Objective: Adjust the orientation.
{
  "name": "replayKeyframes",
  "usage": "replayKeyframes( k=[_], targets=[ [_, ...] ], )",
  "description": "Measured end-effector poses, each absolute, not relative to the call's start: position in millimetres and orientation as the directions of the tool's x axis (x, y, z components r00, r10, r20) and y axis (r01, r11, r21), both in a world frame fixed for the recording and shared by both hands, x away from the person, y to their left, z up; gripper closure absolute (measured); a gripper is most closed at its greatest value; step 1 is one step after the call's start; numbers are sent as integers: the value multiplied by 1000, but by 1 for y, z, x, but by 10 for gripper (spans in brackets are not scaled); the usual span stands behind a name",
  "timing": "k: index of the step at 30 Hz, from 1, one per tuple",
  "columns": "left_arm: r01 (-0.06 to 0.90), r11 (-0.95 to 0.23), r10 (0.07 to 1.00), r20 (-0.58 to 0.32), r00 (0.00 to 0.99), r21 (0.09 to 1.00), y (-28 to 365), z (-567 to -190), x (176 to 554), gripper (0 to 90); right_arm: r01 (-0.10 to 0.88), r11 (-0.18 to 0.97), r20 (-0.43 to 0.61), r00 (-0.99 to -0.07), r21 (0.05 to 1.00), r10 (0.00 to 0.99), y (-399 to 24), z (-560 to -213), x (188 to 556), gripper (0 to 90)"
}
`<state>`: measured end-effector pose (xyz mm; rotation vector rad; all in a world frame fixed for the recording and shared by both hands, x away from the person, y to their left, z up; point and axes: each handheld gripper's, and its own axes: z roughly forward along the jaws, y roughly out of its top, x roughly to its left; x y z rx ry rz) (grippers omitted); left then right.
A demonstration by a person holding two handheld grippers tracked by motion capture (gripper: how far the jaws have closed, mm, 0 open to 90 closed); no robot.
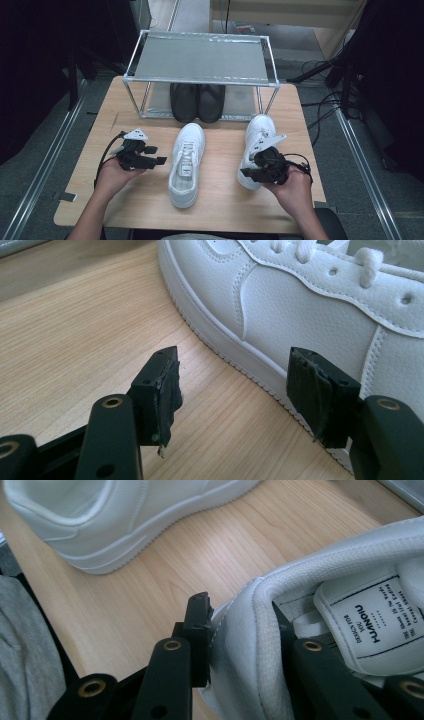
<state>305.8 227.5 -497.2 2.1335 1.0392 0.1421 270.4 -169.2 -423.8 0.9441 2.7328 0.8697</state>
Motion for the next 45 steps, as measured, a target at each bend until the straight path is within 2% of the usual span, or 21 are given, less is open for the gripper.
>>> replayKeyframes(
  k=[12,26,34,37,41,45],
  targets=[
    [631,-396,713,-209,669,667,226,-497,306,387,439,694,51,-862,570,504,-134,-432,257,725],
    [631,-399,711,-210,671,665,224,-500,308,387,370,762,94,-920,532,381,-91,-459,251,734],
    [625,-425,698,-203,687,654,216,-501,310,393,410,734,168,-908,542,384,-90,-473,254,706],
    [622,-426,692,-206,692,657,214,-501,311,397,439,715,222,-897,545,382,-92,-477,256,608],
    [617,-432,688,-202,697,658,213,-501,312,398,455,668,251,-889,589,384,-101,-472,258,562],
    [617,-434,687,-202,698,656,211,-501,313,400,479,595,302,-876,646,376,-116,-460,262,567]
  ],
)
